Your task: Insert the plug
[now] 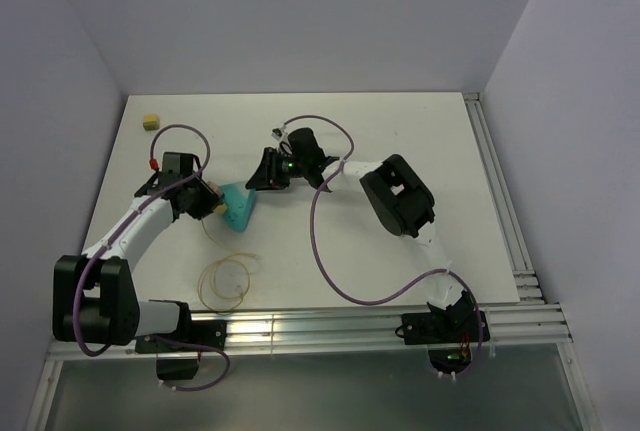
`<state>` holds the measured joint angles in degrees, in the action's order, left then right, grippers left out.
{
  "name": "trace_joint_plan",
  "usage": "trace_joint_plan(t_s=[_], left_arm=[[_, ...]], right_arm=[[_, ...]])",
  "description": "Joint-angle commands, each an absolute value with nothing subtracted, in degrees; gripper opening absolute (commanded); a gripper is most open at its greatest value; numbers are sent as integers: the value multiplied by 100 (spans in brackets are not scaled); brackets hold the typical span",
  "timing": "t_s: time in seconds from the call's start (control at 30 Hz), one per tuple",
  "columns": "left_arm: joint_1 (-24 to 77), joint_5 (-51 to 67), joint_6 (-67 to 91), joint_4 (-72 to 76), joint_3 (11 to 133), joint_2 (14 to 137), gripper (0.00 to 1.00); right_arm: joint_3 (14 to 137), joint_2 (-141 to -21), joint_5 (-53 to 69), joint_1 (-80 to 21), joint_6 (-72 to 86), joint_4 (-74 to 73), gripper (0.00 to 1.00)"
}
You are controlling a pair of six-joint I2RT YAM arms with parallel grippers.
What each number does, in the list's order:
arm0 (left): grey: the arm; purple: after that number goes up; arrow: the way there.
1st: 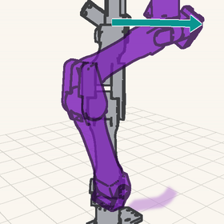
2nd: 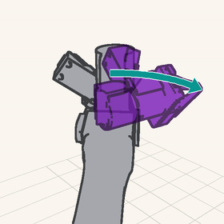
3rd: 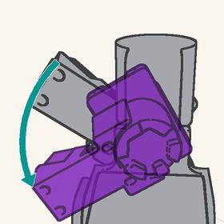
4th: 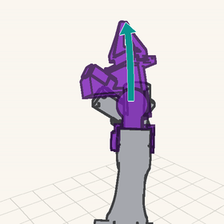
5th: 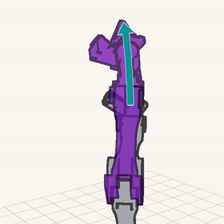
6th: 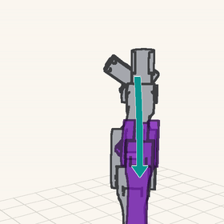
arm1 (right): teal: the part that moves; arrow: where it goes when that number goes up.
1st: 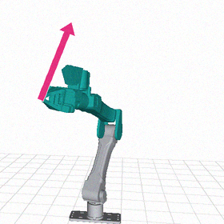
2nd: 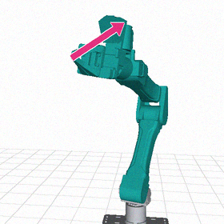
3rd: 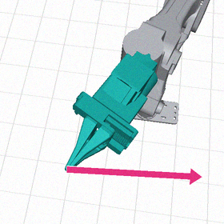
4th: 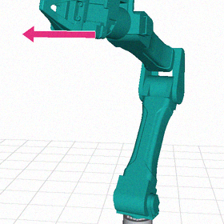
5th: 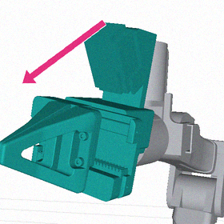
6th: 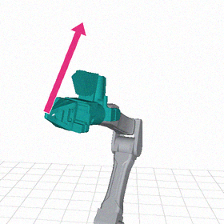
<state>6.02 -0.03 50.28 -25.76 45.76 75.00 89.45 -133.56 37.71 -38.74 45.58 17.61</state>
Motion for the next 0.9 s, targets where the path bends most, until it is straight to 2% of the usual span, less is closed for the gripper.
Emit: trace_joint_plan(t_s=[0.0, 0.87], left_arm=[[580, 18, 5027, -2180, 4676, 7532, 0], [580, 26, 4913, -1732, 4518, 7963, 0]], right_arm=[[8859, -13377, 3612, -3858, 4386, 1942, 0], [9000, -13517, 3753, -3858, 4377, 1916, 0]])
